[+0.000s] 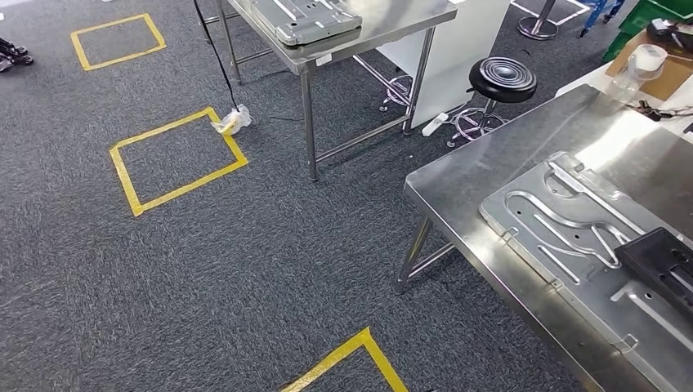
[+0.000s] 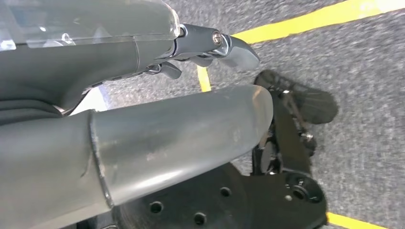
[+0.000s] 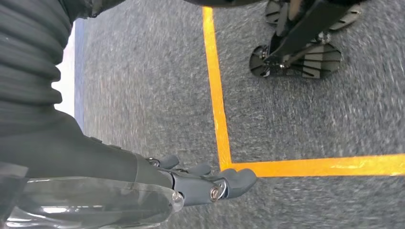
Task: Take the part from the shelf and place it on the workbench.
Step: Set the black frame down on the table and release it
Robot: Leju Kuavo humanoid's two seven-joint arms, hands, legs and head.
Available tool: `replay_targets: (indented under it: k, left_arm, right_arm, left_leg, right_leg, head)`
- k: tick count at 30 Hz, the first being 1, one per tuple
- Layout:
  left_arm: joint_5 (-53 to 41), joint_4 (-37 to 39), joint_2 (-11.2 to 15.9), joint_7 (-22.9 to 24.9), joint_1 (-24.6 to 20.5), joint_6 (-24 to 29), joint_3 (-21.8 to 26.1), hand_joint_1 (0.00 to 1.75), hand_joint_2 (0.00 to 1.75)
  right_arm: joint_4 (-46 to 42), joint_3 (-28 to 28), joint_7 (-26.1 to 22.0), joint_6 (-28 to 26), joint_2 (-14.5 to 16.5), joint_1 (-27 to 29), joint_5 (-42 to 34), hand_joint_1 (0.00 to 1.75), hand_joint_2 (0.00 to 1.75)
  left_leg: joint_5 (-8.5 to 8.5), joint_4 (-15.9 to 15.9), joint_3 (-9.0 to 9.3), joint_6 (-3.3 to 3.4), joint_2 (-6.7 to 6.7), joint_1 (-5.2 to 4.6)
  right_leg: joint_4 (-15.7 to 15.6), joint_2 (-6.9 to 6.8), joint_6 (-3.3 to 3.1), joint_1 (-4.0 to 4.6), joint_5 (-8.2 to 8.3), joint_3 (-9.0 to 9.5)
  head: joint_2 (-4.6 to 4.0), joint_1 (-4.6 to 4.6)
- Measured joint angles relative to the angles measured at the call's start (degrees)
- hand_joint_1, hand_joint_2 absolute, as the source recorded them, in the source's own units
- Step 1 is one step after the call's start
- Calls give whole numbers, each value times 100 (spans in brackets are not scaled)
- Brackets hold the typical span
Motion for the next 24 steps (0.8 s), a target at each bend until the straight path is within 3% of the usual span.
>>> replay_targets:
  k: [2, 4, 6, 7, 8, 10, 12, 13, 15, 16, 18, 20, 21, 22, 24]
  left_arm:
    - [-21, 0, -3, 33, -1, 46, -1, 0, 0]
    - [-47, 0, -8, 42, -26, 61, -3, 0, 0]
    - [-93, 0, -10, 48, -52, 51, -14, 0, 0]
    - [-126, 0, -10, 55, -58, 43, -28, 0, 0]
    - [-162, 0, -10, 67, -62, 38, -49, 0, 0]
    - [-234, 0, -10, 97, -61, 34, -91, 0, 0]
    - [-276, 0, -10, 113, -78, 25, -135, 0, 0]
    - [-293, 0, -9, 114, -86, 13, -159, 0, 0]
    - [-313, 0, -8, 114, -91, -9, -203, 0, 0]
    - [-321, 0, -7, 114, -91, -15, -218, 0, 0]
    - [-323, 0, -5, 114, -115, -19, -235, 0, 0]
    - [-321, 0, -4, 116, -139, -19, -238, 0, 0]
    - [-320, 0, -3, 119, -144, -17, -238, 0, 0]
    - [-318, 0, -3, 121, -143, -16, -238, 0, 0]
    - [-316, 0, -3, 132, -136, -8, -240, 0, 0]
  right_arm:
    - [44, -182, 0, 88, 22, 15, -58, 0, 175]
    - [90, -309, 19, 199, 46, 34, -69, 0, 175]
    - [134, -378, 80, 335, 66, 46, -32, 0, 175]
    - [151, -393, 118, 397, 76, 46, 18, 0, 175]
    - [162, -395, 151, 448, 89, 42, 89, 0, 175]
    - [171, -380, 202, 542, 121, 20, 255, 0, 175]
    - [173, -355, 238, 644, 138, -13, 370, 0, 175]
    - [173, -345, 250, 700, 140, -39, 400, 0, 175]
    - [172, -329, 265, 797, 143, -113, 446, 0, 175]
    - [171, -319, 272, 833, 145, -154, 474, 0, 175]
    - [169, -287, 283, 879, 153, -203, 526, 0, 175]
    - [170, -252, 293, 909, 161, -209, 555, 0, 175]
    - [170, -243, 296, 921, 162, -212, 561, 0, 175]
    - [170, -238, 298, 931, 162, -221, 562, 0, 175]
    - [170, -230, 314, 942, 163, -242, 568, 0, 175]
  left_leg:
    - [-108, 142, -45, -59, 218, -7]
    - [-447, 690, -292, -133, 564, 16]
    - [-772, 1388, -644, -215, 697, 77]
    - [-798, 1550, -725, -249, 722, 107]
    - [-714, 1496, -690, -278, 747, 135]
    - [-348, 810, -304, -311, 932, 166]
    - [-120, 168, 50, -266, 1171, 143]
    - [-97, 40, 114, -221, 1228, 123]
    - [-101, 16, 100, -118, 1115, 92]
    - [-91, -8, 113, -75, 1056, 95]
    - [-55, -67, 150, 16, 928, 114]
    - [-33, -85, 148, 75, 799, 107]
    - [-31, -84, 140, 89, 737, 95]
    - [-30, -81, 138, 97, 674, 83]
    - [-33, -68, 145, 99, 523, 63]
  right_leg:
    - [-98, -121, -55, -29, 33, 77]
    - [-160, -287, -96, -35, 40, 140]
    - [-159, -480, -98, -31, 16, 157]
    - [-154, -573, -86, -33, 1, 164]
    - [-149, -657, -69, -39, -17, 176]
    - [-131, -800, -17, -56, -64, 222]
    - [-99, -916, 66, -43, -125, 266]
    - [-88, -966, 106, -30, -146, 282]
    - [-98, -1063, 176, -29, -166, 322]
    - [-85, -1033, 213, -43, -197, 340]
    - [189, -747, 259, -74, -411, 246]
    - [870, -413, 260, -78, -777, -80]
    - [1213, -351, 258, -71, -922, -252]
    - [1471, -327, 255, -62, -997, -384]
    - [1520, -310, 235, -53, -859, -438]
  head:
    - [1, -3]
    - [1, -7]
    - [-1, -8]
    - [-1, -8]
    - [0, -8]
    - [1, -9]
    - [1, -6]
    - [1, -3]
    - [1, -2]
    - [1, -1]
    - [1, -1]
    - [1, -1]
    - [1, -2]
    - [1, -1]
    - [1, -2]
